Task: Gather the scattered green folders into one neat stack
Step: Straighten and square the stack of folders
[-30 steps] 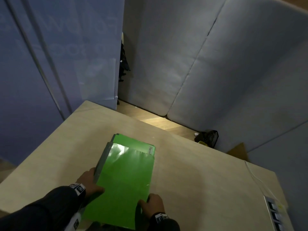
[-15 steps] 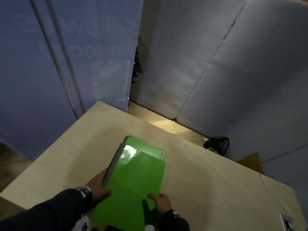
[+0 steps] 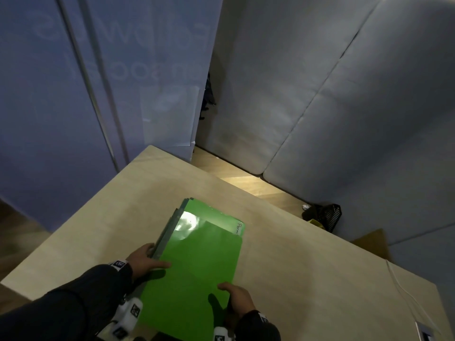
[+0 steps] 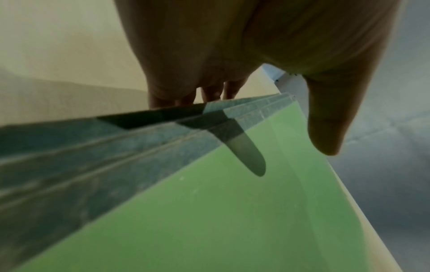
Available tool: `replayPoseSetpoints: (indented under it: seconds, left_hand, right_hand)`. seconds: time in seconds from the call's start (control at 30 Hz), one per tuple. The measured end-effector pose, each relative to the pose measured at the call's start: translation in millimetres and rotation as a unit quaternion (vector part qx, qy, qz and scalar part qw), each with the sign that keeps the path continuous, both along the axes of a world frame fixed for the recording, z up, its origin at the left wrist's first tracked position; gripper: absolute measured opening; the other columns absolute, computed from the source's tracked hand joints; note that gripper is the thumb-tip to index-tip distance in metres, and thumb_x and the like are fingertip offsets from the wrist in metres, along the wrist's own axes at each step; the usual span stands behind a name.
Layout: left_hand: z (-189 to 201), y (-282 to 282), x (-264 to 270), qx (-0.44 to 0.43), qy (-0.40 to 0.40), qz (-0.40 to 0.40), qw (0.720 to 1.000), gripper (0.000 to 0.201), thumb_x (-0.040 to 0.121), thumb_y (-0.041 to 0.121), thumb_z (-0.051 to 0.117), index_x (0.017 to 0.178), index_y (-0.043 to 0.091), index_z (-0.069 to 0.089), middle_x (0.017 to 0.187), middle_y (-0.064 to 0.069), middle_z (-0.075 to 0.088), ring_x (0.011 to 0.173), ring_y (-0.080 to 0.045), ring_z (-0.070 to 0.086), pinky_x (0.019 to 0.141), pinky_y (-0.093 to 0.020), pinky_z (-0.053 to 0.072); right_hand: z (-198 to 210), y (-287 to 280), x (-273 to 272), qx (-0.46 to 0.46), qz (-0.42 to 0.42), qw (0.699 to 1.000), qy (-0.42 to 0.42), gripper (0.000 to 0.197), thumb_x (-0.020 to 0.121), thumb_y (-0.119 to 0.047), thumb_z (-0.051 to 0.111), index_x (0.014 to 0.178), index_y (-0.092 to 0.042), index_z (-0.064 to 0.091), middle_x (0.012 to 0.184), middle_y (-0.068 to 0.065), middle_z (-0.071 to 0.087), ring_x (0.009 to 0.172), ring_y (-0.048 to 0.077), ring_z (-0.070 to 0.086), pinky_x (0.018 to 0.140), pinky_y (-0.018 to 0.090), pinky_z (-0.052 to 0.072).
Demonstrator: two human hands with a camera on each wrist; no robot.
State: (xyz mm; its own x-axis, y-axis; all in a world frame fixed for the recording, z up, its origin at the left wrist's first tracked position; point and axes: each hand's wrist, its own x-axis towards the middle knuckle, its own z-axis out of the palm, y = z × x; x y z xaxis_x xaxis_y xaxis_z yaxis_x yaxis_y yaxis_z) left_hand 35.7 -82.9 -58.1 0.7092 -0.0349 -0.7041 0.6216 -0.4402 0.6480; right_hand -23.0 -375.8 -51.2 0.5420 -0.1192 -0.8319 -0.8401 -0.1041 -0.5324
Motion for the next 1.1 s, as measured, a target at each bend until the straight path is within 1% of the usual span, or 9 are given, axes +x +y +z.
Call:
replayPoseSetpoints:
  seconds: [0.17, 0.23, 0.33, 0.37, 0.5, 0.6, 0.83, 0.97, 1.1]
  left_hand:
    - [2, 1, -1, -0.056, 0.077, 0.038, 0.995, 0.104, 0.032, 0.050, 0.096, 0.116, -0.004, 0.066, 0.099, -0.015, 0.075, 0.092, -0.035, 0.071, 0.094, -0.045, 0.055]
    - [-7, -2, -3, -0.086, 0.084, 0.049, 0.991, 0.104, 0.022, 0.048, 0.098, 0.109, -0.003, 0.071, 0.095, -0.019, 0.078, 0.088, -0.038, 0.074, 0.090, -0.050, 0.058]
    - [-1, -13, -8, -0.088, 0.021, 0.048, 0.995, 0.093, 0.032, 0.050, 0.095, 0.108, 0.003, 0.071, 0.094, -0.013, 0.077, 0.086, -0.032, 0.072, 0.085, -0.041, 0.058]
    - [2, -12, -10, -0.080, -0.007, 0.050, 0.996, 0.085, 0.041, 0.049, 0.095, 0.110, 0.007, 0.069, 0.096, -0.010, 0.075, 0.088, -0.029, 0.070, 0.084, -0.037, 0.056]
    - [18, -5, -12, -0.126, -0.055, 0.036, 0.990, 0.094, 0.041, 0.044, 0.097, 0.123, 0.017, 0.061, 0.113, -0.008, 0.074, 0.094, -0.027, 0.074, 0.088, -0.042, 0.058]
    - [39, -1, -6, -0.167, -0.072, 0.018, 0.983, 0.102, 0.035, 0.039, 0.098, 0.126, 0.018, 0.057, 0.113, -0.009, 0.074, 0.092, -0.026, 0.075, 0.075, -0.036, 0.062]
    - [72, -5, 4, -0.211, -0.123, 0.007, 0.970, 0.102, 0.032, 0.039, 0.098, 0.123, 0.037, 0.052, 0.121, -0.002, 0.069, 0.111, -0.022, 0.067, 0.095, -0.049, 0.056]
    - [83, -7, 1, -0.220, -0.160, 0.018, 0.962, 0.092, 0.050, 0.020, 0.095, 0.132, 0.024, 0.053, 0.125, -0.004, 0.068, 0.114, -0.023, 0.066, 0.093, -0.047, 0.057]
    - [84, 1, -14, -0.154, -0.213, -0.054, 0.963, 0.093, 0.050, 0.061, 0.087, 0.130, 0.026, 0.054, 0.132, 0.005, 0.062, 0.121, -0.016, 0.060, 0.106, -0.046, 0.049]
  right_hand:
    - [7, 14, -1, 0.025, -0.042, 0.999, 0.024, 0.052, 0.081, -0.024, 0.078, 0.125, -0.002, 0.065, 0.151, 0.023, 0.043, 0.137, 0.042, 0.037, 0.106, 0.049, 0.036]
    - [10, 14, -4, 0.010, -0.065, 0.998, 0.019, 0.019, 0.082, -0.027, 0.076, 0.097, -0.017, 0.082, 0.150, 0.024, 0.042, 0.136, 0.042, 0.038, 0.110, 0.048, 0.036]
    - [-4, 5, -4, 0.023, -0.081, 0.996, 0.024, 0.025, 0.082, -0.037, 0.073, 0.058, -0.032, 0.078, 0.151, 0.026, 0.041, 0.137, 0.043, 0.037, 0.113, 0.050, 0.034]
    - [-19, -1, -4, 0.035, -0.087, 0.995, 0.021, 0.014, 0.077, -0.041, 0.078, 0.070, -0.029, 0.079, 0.150, 0.024, 0.043, 0.135, 0.041, 0.040, 0.111, 0.049, 0.035]
    - [27, 2, -2, 0.060, -0.138, 0.987, -0.059, 0.093, 0.047, -0.047, 0.096, 0.121, -0.009, 0.053, 0.129, 0.011, 0.055, 0.117, 0.029, 0.048, 0.101, 0.055, 0.039]
    - [53, 1, 2, 0.103, -0.166, 0.970, -0.145, 0.076, 0.057, -0.014, 0.092, 0.124, -0.015, 0.056, 0.118, 0.011, 0.069, 0.115, 0.033, 0.059, 0.095, 0.059, 0.046]
    - [73, 4, -6, 0.117, -0.190, 0.949, -0.223, 0.042, 0.080, 0.010, 0.065, 0.118, -0.008, 0.062, 0.109, 0.014, 0.075, 0.104, 0.032, 0.066, 0.072, 0.042, 0.054]
    - [80, 11, -20, 0.119, -0.222, 0.938, -0.238, 0.056, 0.064, 0.013, 0.077, 0.112, -0.013, 0.062, 0.104, 0.015, 0.073, 0.097, 0.027, 0.063, 0.070, 0.039, 0.052]
    - [87, 17, -28, 0.129, -0.230, 0.936, -0.231, 0.092, 0.017, -0.025, 0.099, 0.100, -0.024, 0.059, 0.114, 0.014, 0.065, 0.093, 0.021, 0.060, 0.053, 0.028, 0.059]
